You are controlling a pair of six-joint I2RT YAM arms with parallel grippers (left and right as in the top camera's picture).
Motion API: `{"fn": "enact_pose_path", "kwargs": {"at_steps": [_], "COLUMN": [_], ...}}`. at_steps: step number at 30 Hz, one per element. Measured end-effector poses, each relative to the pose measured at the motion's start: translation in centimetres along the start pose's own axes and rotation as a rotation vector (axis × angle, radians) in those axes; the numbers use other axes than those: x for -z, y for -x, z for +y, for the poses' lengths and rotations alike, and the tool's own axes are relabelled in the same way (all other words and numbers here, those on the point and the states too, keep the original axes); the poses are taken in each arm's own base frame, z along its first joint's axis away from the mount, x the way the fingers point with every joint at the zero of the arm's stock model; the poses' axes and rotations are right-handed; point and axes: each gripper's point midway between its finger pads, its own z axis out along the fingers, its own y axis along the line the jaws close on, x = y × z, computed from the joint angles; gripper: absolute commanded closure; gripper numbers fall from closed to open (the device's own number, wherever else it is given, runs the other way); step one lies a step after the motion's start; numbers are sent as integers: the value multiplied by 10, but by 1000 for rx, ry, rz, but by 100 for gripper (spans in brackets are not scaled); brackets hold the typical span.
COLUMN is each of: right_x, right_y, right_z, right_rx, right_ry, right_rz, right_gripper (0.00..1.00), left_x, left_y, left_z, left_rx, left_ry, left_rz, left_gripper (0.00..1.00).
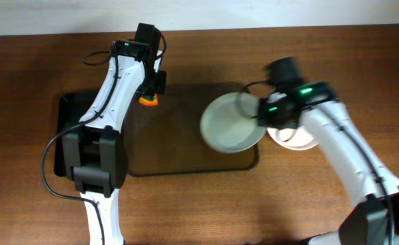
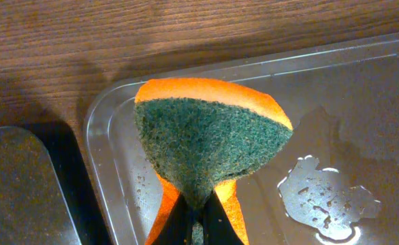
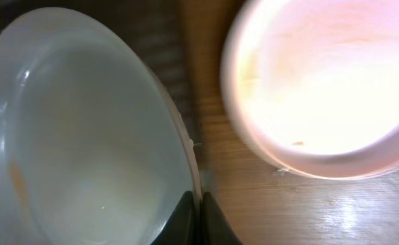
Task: Clean dirty plates on tray and stack at the side
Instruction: 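Carry the plate with the right gripper onto the plate stack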
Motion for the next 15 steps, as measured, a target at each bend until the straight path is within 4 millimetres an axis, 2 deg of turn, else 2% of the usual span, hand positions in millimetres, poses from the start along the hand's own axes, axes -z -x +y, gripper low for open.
{"fn": "enact_pose_path", "kwargs": {"at_steps": [5,7,9,10,11,12,13,15], "right_x": [15,9,-6,-14,-22,-27,-32,-35], "right_y": [25,23,17,12,10,9,12,13], "right_z": [-130,-156,-166,-170,-172,-174,-176,-178], "right_rx": [-323,-370,-384,-389,-389,-389,-397,-401], "right_ry": [-40,-59,-81,-94,-101,-106,-111,-116], "right_rz": [-24,-5,41,67,81,89,84,83], "right_gripper": [96,96,96,96,90,55,38,40], "left_x": [0,0,0,0,2,8,14,43], "left_y": [0,0,-3,-11,-20,-27,-31,-22], "left_z": [0,0,0,1,3,7,13,39], "left_rx": [0,0,-1,-3,-1,7,18,83], "left_ry": [0,0,1,3,7,9,10,16], "left_rz": [0,0,11,43,82,119,140,115], "left_gripper": [100,100,100,100,100,100,100,100]}}
